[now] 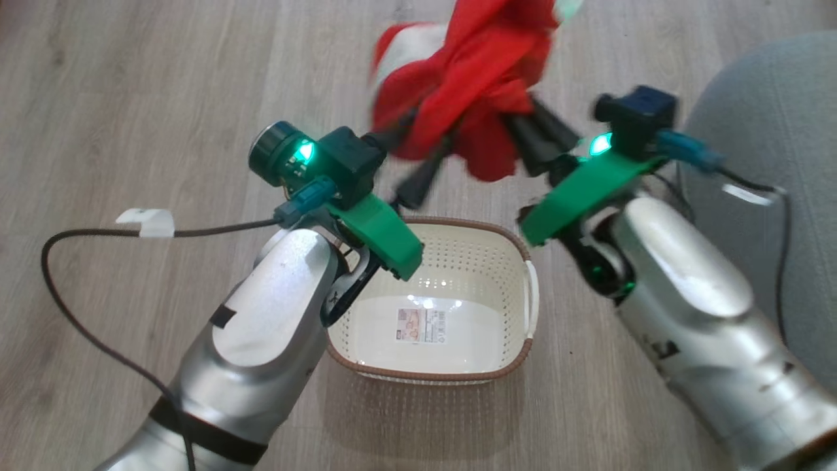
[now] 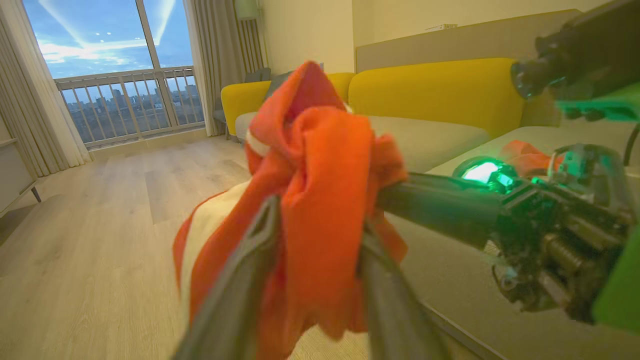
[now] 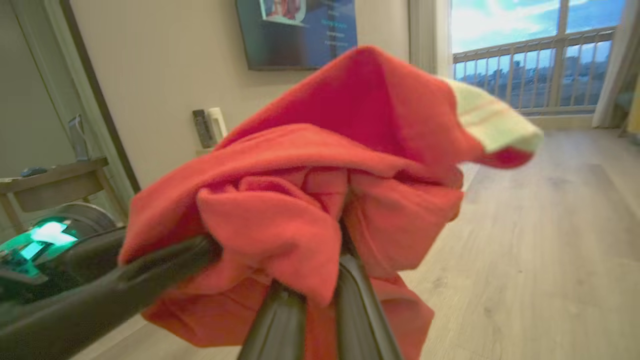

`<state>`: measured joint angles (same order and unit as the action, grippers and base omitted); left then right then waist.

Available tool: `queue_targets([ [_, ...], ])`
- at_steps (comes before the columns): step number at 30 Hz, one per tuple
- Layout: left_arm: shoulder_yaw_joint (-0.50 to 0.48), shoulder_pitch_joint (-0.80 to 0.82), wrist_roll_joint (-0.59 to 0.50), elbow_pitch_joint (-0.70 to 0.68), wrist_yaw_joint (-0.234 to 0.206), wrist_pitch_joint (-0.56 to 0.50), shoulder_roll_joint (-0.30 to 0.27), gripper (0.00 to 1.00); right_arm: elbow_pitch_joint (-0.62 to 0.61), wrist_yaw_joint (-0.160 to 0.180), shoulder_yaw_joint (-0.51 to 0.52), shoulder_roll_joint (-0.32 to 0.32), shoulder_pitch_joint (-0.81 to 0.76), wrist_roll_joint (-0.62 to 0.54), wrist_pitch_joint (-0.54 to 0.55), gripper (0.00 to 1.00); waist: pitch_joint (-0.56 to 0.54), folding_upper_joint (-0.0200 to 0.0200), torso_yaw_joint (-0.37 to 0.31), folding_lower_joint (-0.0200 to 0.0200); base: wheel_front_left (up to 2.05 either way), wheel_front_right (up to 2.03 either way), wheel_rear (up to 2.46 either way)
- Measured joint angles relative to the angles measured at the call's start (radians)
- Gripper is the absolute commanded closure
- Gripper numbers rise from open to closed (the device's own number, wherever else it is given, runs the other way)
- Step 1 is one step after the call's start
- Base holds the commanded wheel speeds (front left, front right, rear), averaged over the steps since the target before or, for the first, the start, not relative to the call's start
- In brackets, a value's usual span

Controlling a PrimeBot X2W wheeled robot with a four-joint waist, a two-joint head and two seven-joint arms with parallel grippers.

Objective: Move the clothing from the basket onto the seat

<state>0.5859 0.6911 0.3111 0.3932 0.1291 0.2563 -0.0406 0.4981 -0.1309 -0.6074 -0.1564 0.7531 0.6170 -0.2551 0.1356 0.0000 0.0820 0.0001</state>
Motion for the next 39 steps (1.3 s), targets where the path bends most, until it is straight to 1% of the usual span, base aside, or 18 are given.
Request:
queue_targets([
  [5,-0.021,-0.032,-0.014,0.013,0.000,0.001,-0.001,0.00,-0.094,0.000,0.138,-0.014,-0.093,-0.060,0.000,1.00,-0.005,0.0000,-0.034,0.0000,0.00,0.00,0.00],
  [7,-0.031,-0.064,-0.015,0.024,0.000,0.001,-0.003,0.00,-0.140,0.000,0.204,-0.024,-0.134,-0.092,0.000,1.00,-0.009,0.0000,-0.066,0.0000,0.00,0.00,0.00],
  [9,-0.032,-0.070,-0.017,0.028,0.000,0.001,-0.004,0.00,-0.153,0.000,0.221,-0.027,-0.144,-0.099,0.000,1.00,-0.010,0.0000,-0.078,0.0000,0.00,0.00,0.00],
  [16,-0.043,-0.092,-0.021,0.042,0.000,0.001,-0.021,0.00,-0.213,0.000,0.307,-0.034,-0.177,-0.135,0.000,1.00,-0.015,0.0000,-0.184,-0.0001,0.00,0.00,0.00],
  [26,-0.075,-0.121,-0.025,0.053,0.000,0.001,-0.036,0.00,-0.250,0.000,0.386,-0.040,-0.227,-0.171,0.000,1.00,-0.001,0.0000,-0.374,-0.0001,0.00,0.00,0.00],
  [32,-0.073,-0.122,-0.031,0.055,0.000,0.001,-0.042,0.00,-0.255,0.000,0.498,-0.042,-0.234,-0.229,0.000,1.00,0.021,0.0000,-0.478,-0.0001,0.00,0.00,0.00],
  [35,-0.066,-0.122,-0.031,0.056,0.000,0.001,-0.045,0.00,-0.253,0.000,0.551,-0.045,-0.231,-0.260,0.000,1.00,0.041,0.0000,-0.514,-0.0001,0.00,0.00,0.00],
  [39,-0.049,-0.120,-0.038,0.059,0.000,0.001,-0.059,0.00,-0.224,0.000,0.623,-0.073,-0.202,-0.302,0.000,1.00,0.086,0.0000,-0.537,0.0000,0.00,0.00,0.00],
])
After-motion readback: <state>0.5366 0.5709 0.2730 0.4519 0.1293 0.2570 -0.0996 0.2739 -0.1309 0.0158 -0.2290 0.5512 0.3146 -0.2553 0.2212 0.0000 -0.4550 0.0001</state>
